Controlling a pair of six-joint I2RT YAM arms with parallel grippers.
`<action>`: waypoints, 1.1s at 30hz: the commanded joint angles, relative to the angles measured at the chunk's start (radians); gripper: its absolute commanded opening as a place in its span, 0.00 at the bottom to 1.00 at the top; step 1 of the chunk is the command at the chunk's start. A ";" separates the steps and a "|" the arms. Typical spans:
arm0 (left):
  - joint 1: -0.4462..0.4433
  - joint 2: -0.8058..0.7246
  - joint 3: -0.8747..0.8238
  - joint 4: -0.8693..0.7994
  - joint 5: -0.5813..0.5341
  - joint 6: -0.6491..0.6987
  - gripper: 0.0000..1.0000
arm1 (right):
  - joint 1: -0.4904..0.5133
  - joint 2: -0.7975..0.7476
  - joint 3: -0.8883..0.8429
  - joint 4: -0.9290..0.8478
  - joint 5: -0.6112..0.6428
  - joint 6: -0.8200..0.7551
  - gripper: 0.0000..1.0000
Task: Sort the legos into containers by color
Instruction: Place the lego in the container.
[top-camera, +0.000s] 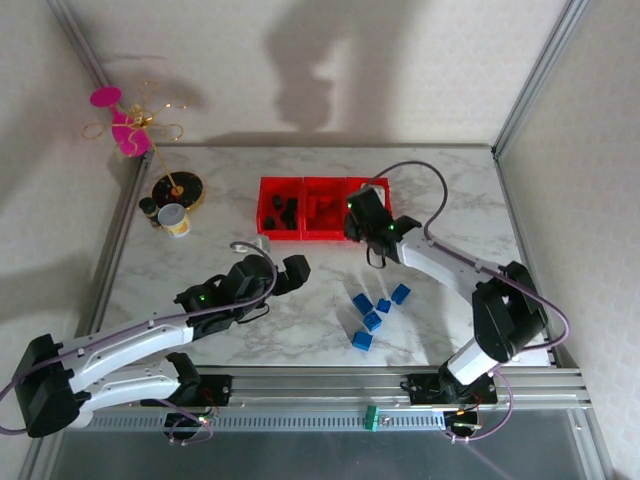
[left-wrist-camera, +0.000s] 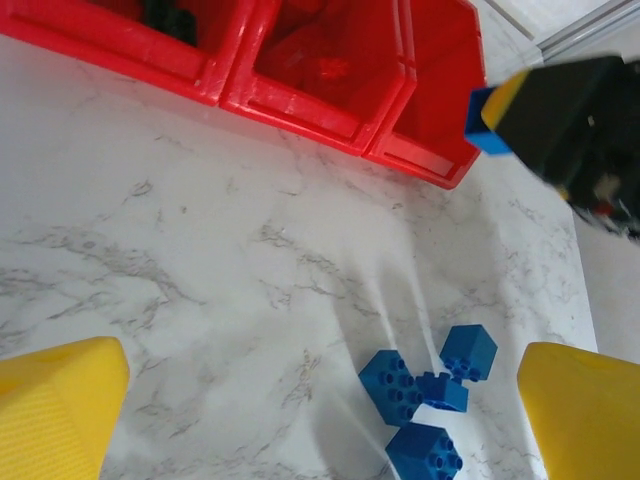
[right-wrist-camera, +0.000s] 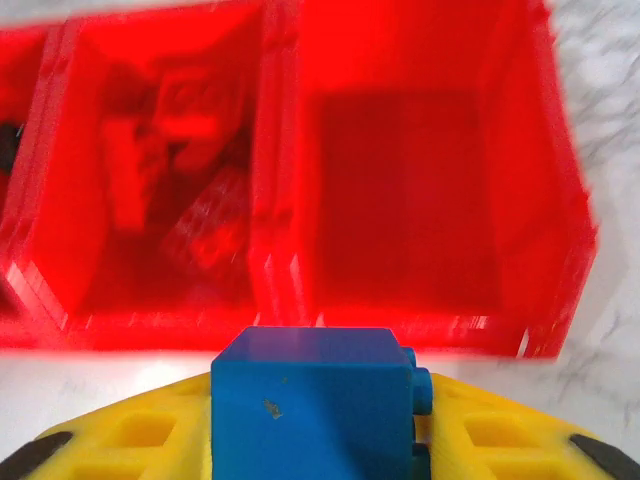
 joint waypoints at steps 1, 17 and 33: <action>-0.006 0.045 0.053 0.038 -0.014 0.032 1.00 | -0.057 0.082 0.075 0.047 0.052 -0.029 0.42; 0.002 0.202 0.153 0.080 -0.016 0.077 1.00 | -0.158 0.391 0.341 0.099 0.078 -0.124 0.53; 0.005 0.120 0.107 0.042 0.022 0.084 1.00 | -0.049 0.146 0.159 0.018 0.024 -0.096 0.63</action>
